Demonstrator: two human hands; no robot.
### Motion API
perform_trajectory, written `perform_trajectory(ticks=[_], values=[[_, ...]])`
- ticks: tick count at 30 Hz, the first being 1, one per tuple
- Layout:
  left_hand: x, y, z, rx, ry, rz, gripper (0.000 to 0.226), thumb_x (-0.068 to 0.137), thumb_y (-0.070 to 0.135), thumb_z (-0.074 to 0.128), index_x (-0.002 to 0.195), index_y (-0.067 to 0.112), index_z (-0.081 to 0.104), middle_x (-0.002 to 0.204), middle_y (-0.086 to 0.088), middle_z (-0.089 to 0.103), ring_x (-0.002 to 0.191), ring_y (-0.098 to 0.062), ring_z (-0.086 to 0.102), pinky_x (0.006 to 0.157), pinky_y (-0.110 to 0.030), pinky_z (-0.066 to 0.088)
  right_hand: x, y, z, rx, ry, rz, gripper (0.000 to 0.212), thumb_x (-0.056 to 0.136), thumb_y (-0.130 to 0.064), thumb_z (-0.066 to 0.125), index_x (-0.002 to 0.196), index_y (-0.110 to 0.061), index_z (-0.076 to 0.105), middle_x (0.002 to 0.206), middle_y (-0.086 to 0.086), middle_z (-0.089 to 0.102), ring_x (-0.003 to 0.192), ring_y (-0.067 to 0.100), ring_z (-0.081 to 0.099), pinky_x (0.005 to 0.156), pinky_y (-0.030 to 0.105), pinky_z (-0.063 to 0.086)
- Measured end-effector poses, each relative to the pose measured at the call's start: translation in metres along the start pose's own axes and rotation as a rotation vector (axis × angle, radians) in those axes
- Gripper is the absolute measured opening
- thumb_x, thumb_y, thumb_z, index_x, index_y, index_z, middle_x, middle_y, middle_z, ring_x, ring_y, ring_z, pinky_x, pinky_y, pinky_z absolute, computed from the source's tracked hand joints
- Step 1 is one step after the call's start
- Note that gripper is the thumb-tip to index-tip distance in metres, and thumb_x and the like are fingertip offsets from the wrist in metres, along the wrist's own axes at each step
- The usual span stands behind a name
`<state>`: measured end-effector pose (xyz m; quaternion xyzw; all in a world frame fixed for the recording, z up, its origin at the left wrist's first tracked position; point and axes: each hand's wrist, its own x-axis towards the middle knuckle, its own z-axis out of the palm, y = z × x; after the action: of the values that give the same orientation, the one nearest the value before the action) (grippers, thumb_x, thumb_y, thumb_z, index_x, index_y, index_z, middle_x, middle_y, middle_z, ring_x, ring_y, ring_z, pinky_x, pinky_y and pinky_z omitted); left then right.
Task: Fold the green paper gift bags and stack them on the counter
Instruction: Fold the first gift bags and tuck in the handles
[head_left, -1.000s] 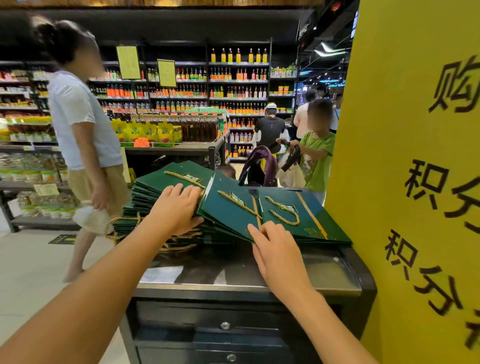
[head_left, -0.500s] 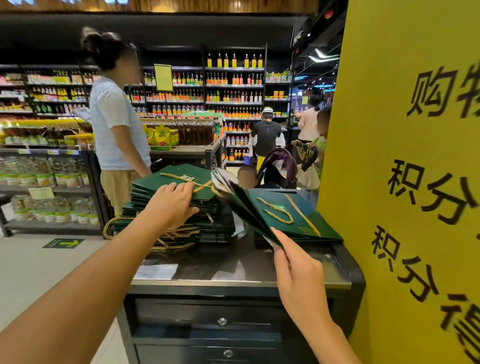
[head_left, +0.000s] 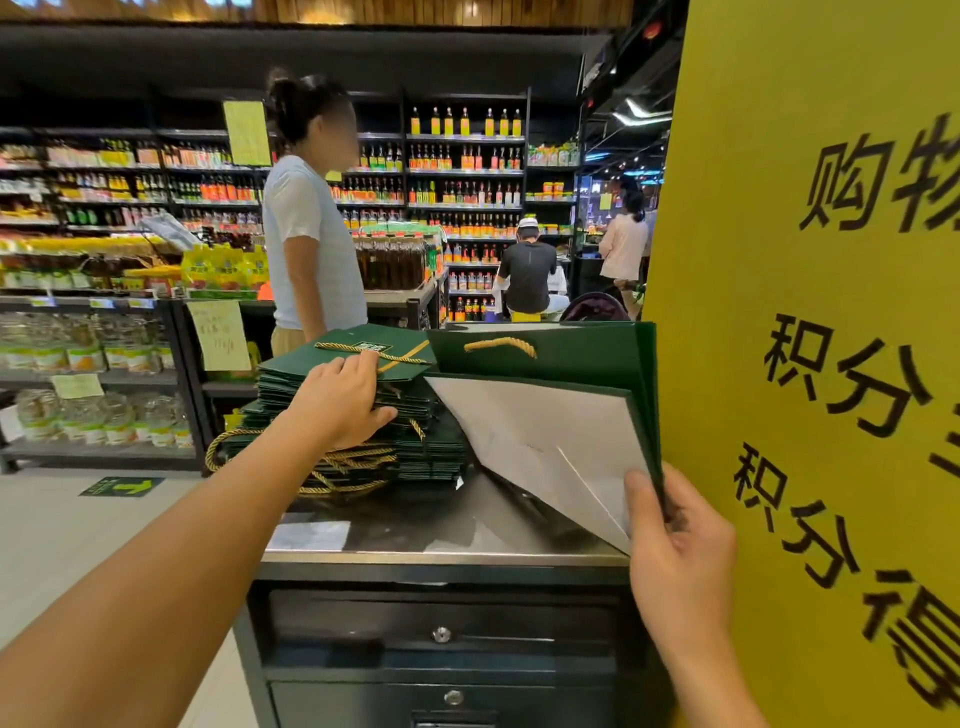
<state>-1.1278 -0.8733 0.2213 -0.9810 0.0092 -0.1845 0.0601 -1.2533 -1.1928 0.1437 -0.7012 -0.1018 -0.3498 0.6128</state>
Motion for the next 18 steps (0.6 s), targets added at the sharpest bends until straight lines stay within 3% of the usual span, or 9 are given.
perform_trajectory(ticks=[2,5,15,18], values=[[0.001,-0.001,-0.002,-0.013,0.003,-0.002,0.064,0.096,0.054,0.058,0.135,0.009,0.035,0.136,-0.014,0.054,0.127,-0.034,0.053,0.106,-0.044,0.041,0.003,0.0,-0.002,0.035,0.032,0.033,0.017,0.101,-0.021,0.056,0.089,-0.022,0.068,0.074,-0.013,0.064,0.067,0.001,0.056,0.06,0.013,0.043],[0.002,-0.005,0.0,-0.039,-0.022,-0.01,0.067,0.093,0.056,0.061,0.132,0.009,0.035,0.129,-0.013,0.058,0.12,-0.035,0.057,0.099,-0.043,0.045,0.006,-0.004,-0.006,0.1,0.083,0.074,0.017,0.102,-0.019,0.055,0.096,-0.028,0.068,0.089,-0.015,0.071,0.081,0.0,0.065,0.067,0.019,0.05],[0.004,-0.012,0.011,0.065,-0.006,0.048,0.056,0.095,0.06,0.052,0.129,0.016,0.044,0.131,-0.006,0.057,0.125,-0.027,0.051,0.11,-0.043,0.038,0.015,-0.03,-0.003,0.264,0.166,0.062,0.016,0.102,-0.01,0.053,0.093,-0.013,0.066,0.076,-0.021,0.068,0.074,-0.008,0.062,0.064,0.007,0.049],[0.002,-0.009,0.006,0.068,-0.037,0.051,0.063,0.093,0.063,0.053,0.136,0.018,0.044,0.137,-0.004,0.054,0.132,-0.026,0.047,0.117,-0.046,0.03,0.022,-0.029,-0.001,0.342,0.206,0.093,0.016,0.103,-0.012,0.054,0.107,-0.016,0.069,0.095,-0.019,0.074,0.096,-0.001,0.069,0.079,0.013,0.054]])
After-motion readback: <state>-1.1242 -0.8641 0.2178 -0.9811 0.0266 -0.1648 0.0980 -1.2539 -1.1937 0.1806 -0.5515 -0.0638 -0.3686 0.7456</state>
